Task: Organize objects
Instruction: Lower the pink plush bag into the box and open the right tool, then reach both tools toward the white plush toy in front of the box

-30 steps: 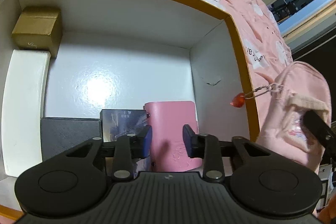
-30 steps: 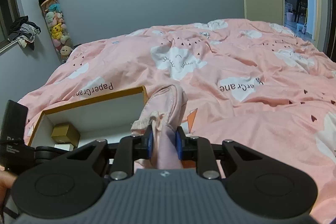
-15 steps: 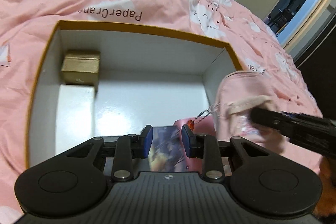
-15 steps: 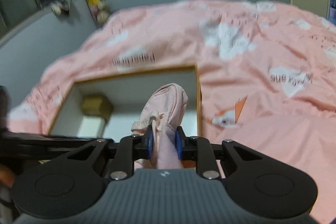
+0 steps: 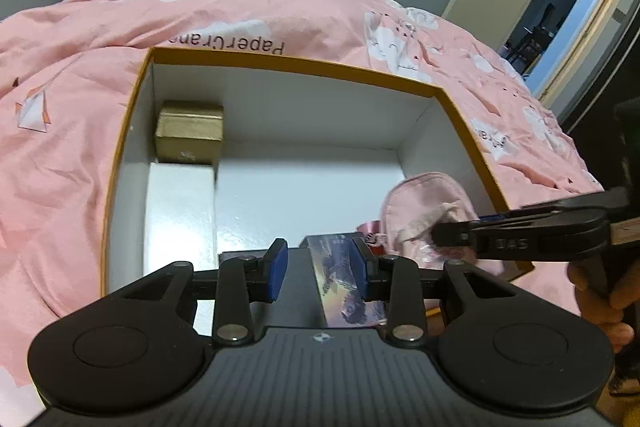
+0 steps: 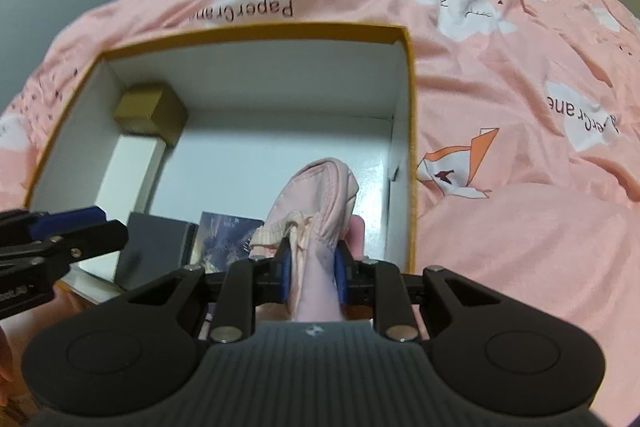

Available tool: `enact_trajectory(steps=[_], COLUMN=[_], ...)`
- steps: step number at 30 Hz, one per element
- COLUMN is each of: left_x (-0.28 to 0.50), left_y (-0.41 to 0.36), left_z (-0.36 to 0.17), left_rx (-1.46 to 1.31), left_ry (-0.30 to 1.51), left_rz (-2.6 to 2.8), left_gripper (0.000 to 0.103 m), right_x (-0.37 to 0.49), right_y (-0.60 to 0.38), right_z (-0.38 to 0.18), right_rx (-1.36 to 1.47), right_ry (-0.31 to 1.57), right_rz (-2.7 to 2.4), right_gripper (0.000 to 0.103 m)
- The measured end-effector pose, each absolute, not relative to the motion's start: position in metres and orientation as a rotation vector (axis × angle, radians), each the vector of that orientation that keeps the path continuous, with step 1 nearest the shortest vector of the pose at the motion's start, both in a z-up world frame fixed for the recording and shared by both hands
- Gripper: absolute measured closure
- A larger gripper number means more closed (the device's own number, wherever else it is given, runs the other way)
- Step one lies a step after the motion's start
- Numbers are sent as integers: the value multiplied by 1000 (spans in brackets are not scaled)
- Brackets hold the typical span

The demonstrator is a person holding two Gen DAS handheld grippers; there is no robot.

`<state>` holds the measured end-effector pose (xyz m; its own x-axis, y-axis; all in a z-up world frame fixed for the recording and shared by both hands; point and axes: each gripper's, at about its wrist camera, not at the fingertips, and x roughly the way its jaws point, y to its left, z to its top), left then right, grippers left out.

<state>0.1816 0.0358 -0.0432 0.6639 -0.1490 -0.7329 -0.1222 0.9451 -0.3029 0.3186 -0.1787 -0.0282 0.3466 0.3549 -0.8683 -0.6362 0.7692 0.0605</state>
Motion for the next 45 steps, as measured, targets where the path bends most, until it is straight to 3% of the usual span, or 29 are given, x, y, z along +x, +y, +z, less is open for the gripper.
enact_trajectory(steps=[5, 13, 15, 19, 26, 34, 37, 45], left_x=[182, 182, 182, 180, 178, 177, 174, 150], left_y=[36, 35, 35, 35, 36, 36, 37, 42], left_z=[-47, -49, -50, -49, -49, -47, -42, -17], left_rx=[-366, -349, -348, -350, -353, -350, -352, -326], left_ry=[860, 869, 873, 870, 864, 853, 848, 796], left_rz=[-39, -27, -26, -32, -22, -23, -17, 4], left_gripper=[64, 64, 64, 64, 64, 60, 59, 55], right_x=[310, 299, 295, 302, 319, 310, 307, 262], right_y=[-161, -164, -162, -159, -147, -134, -137, -166], right_z=[-31, -16, -14, -16, -35, -45, -40, 15], right_rx=[-501, -611, -627, -561, -482, -605, -590, -499], right_ry=[1014, 963, 951, 1002, 1082, 1079, 1083, 848], right_rz=[641, 602, 607, 643, 615, 566, 558, 582], right_gripper=[68, 61, 62, 72, 72, 70, 73, 73])
